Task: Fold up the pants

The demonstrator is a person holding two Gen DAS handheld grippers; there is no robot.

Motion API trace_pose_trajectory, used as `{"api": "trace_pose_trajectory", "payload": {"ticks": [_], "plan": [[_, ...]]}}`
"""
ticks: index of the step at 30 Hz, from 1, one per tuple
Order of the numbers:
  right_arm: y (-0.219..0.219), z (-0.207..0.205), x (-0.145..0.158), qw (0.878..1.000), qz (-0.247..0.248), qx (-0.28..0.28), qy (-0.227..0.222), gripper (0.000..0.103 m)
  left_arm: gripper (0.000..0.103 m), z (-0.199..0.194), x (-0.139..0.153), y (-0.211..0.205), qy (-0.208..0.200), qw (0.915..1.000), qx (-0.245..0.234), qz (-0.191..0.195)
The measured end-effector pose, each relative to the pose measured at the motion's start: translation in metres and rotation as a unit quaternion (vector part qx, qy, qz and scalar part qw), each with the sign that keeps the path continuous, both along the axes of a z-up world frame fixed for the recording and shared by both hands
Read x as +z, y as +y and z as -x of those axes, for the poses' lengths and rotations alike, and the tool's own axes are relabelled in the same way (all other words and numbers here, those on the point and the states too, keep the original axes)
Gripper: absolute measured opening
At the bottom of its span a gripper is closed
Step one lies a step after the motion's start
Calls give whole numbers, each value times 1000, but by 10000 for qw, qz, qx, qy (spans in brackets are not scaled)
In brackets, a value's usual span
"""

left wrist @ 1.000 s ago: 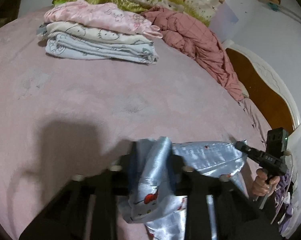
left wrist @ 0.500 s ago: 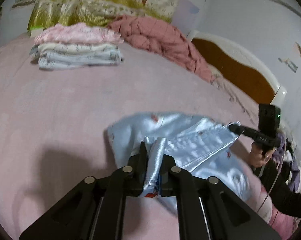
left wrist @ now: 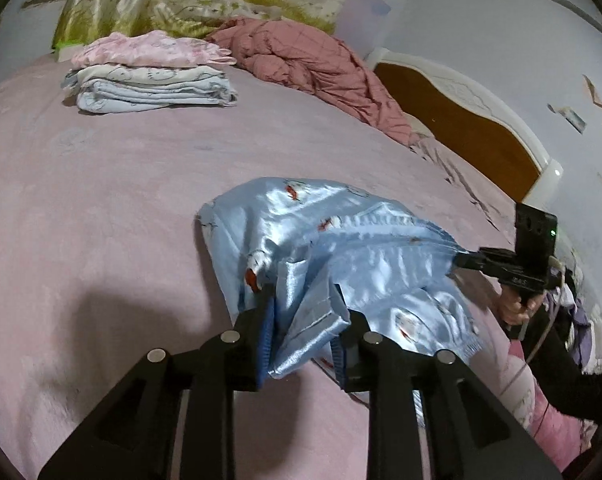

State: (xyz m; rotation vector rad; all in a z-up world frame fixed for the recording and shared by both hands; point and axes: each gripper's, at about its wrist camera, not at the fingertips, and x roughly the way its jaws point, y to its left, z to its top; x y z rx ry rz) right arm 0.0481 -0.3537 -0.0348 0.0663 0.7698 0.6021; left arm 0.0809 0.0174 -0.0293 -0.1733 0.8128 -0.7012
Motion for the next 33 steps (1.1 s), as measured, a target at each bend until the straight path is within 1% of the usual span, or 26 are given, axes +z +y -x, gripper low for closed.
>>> {"api": "trace_pose_trajectory", "payload": {"ticks": [4, 10, 14, 17, 18, 19, 20, 21, 23, 26, 27, 28, 30, 32, 33], "plan": [[3, 14, -3, 9996, 242, 141, -6, 5, 22, 17, 0, -3, -113, 9994, -181, -280], [6, 28, -12, 9979, 615, 188, 68, 5, 22, 30, -10, 11, 58, 9986, -55, -532], [6, 38, -14, 9966, 802, 129, 109, 11, 22, 33, -13, 19, 165, 9980, 70, -603], [3, 44, -13, 9962, 865, 40, 119, 17, 23, 41, -9, 21, 85, 9979, 94, -633], [3, 46, -12, 9961, 878, 14, 115, 22, 28, 44, -7, 22, 57, 9980, 83, -621], [0, 50, -11, 9959, 896, -26, 112, 28, 37, 48, -5, 24, 18, 9982, 82, -599], [-1, 52, -10, 9958, 911, -61, 104, 45, 44, 50, -2, 24, -17, 9982, 105, -590], [-3, 54, -8, 9955, 930, -139, 86, 63, 52, 50, 0, 26, -59, 9983, 148, -568], [-9, 58, 0, 9958, 841, -363, -78, 63, 53, 50, 8, 27, -132, 9988, 219, -427], [-16, 58, 17, 9966, 366, -671, -296, 63, 53, 43, 20, 26, -287, 9985, 429, -197], [-18, 56, 23, 9960, 198, -789, -366, 63, 53, 39, 23, 23, -317, 9983, 459, -157], [-18, 54, 30, 9947, 46, -920, -462, 60, 53, 35, 26, 18, -356, 9982, 451, -173], [-12, 50, 37, 9939, -16, -961, -546, 42, 53, 29, 28, 5, -463, 9973, 441, -368], [2, 43, 37, 9950, 80, -861, -495, 36, 53, 23, 24, -9, -439, 9961, 345, -679], [12, 39, 35, 9961, 178, -750, -433, 34, 53, 22, 20, -17, -420, 9947, 309, -882]]}}
